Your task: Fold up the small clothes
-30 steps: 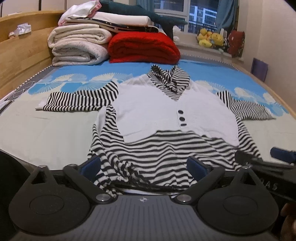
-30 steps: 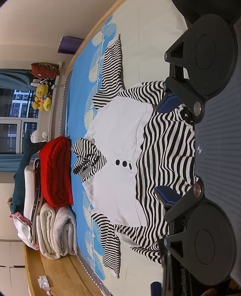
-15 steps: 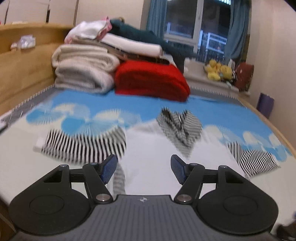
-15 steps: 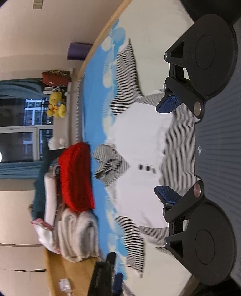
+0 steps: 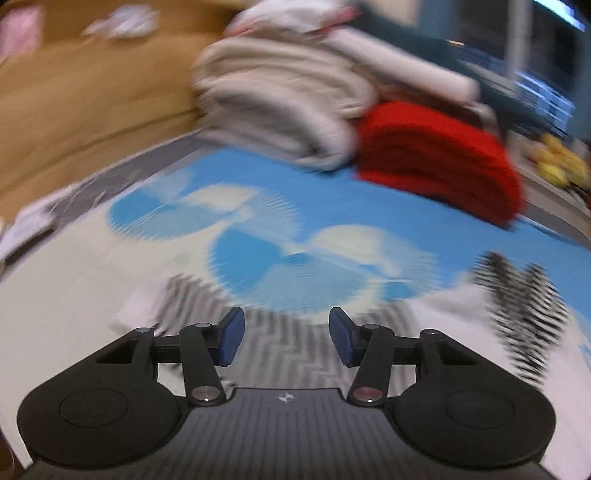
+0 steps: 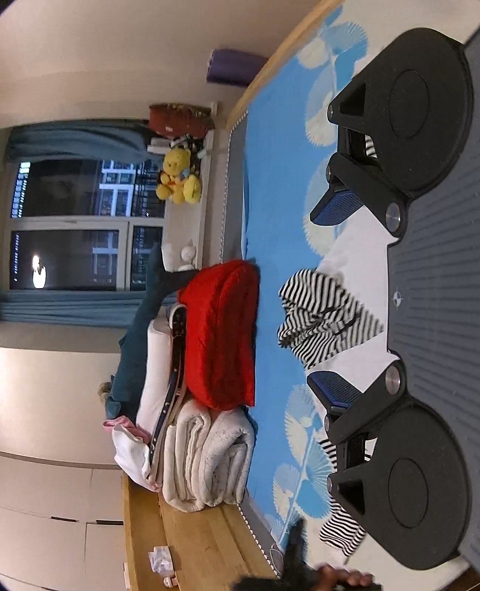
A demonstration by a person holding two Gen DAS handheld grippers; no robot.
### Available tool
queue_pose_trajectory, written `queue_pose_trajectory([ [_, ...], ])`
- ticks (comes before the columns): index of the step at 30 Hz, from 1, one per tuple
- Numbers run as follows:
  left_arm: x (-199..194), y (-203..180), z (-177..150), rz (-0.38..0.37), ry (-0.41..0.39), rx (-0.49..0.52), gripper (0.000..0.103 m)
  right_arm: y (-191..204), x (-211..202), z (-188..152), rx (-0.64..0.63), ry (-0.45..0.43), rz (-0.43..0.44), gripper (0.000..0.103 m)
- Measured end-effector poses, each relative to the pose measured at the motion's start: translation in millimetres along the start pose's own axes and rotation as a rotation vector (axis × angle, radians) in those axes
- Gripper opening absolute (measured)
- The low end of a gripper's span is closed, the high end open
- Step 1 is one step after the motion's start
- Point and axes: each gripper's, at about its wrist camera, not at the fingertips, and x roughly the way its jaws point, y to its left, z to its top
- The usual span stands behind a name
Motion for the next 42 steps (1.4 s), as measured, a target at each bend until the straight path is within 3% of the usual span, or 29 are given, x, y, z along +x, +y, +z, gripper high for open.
queue_pose_trajectory([
  [3, 5, 58, 13, 0.103, 0.016, -0.104, 0.056, 8, 49, 17, -0.024, 0.047, 0.025, 0.089],
  [5, 15, 99, 12, 0.131, 0.067, -0.242, 0.056, 12, 80, 21, -0.025, 0.063, 0.053, 0.089],
  [9, 46, 157, -4, 0.129, 0.137, -0.432, 0.056, 16, 123, 3, -0.024, 0.063, 0.083, 0.089],
  [12, 74, 182, -25, 0.074, 0.193, -0.553, 0.056, 14, 150, -12, 0.006, 0.195, 0.116, 0.081],
  [19, 132, 174, -48, 0.045, 0.292, -0.605, 0.055, 10, 177, -10, -0.024, 0.17, 0.114, 0.073],
  [20, 136, 168, -46, 0.053, 0.288, -0.584, 0.04, 9, 183, -13, -0.024, 0.186, 0.107, 0.071],
  [21, 139, 163, -44, 0.064, 0.288, -0.559, 0.009, 5, 188, -15, -0.019, 0.208, 0.101, 0.07],
  [22, 142, 157, -42, 0.074, 0.293, -0.548, 0.001, 1, 192, -16, 0.001, 0.232, 0.096, 0.067],
  [25, 125, 135, -23, 0.121, 0.218, -0.514, 0.001, -8, 204, -17, 0.057, 0.278, 0.086, 0.059],
  [28, 79, 94, 2, 0.086, 0.067, -0.43, 0.0, -19, 206, -17, 0.111, 0.298, 0.082, 0.053],
  [32, 15, 2, 13, -0.117, -0.078, -0.279, 0.0, -36, 198, -16, 0.159, 0.29, 0.037, 0.051],
  [35, -30, -87, -6, -0.346, -0.11, -0.106, 0.0, -52, 189, -18, 0.203, 0.282, 0.0, 0.051],
  [37, -51, -144, -28, -0.541, -0.052, -0.003, 0.001, -61, 184, -21, 0.236, 0.279, -0.026, 0.051],
  [39, -58, -193, -52, -0.754, 0.095, 0.099, 0.008, -71, 180, -27, 0.268, 0.288, -0.054, 0.051],
  [40, -59, -209, -62, -0.815, 0.154, 0.122, 0.008, -75, 179, -31, 0.284, 0.294, -0.064, 0.051],
  [42, -55, -223, -71, -0.822, 0.209, 0.114, 0.019, -83, 177, -37, 0.316, 0.307, -0.073, 0.051],
])
